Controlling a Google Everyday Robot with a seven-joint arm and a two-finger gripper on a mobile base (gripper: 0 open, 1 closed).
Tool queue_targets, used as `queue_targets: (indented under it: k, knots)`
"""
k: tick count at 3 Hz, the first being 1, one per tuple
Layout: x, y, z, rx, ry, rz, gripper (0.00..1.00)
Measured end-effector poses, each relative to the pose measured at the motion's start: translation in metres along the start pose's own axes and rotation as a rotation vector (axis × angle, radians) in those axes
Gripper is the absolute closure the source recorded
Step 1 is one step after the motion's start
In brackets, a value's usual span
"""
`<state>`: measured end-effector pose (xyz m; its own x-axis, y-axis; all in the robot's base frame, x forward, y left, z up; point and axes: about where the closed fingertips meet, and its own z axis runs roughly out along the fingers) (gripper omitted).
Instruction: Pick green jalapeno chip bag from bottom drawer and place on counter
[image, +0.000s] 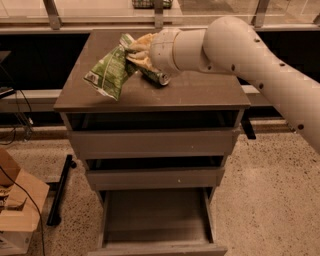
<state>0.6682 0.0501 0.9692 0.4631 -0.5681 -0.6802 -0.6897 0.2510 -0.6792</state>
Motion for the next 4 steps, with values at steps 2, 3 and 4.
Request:
queue_targets:
  k: [2,3,4]
  knots:
    - [0.02,-0.004,0.072,-0.002,-0.052,0.064,0.52]
    - [0.021,-0.01,0.099,-0.006,-0.064,0.078,0.27]
    - [0.019,-0.009,0.101,-0.01,-0.067,0.077,0.0]
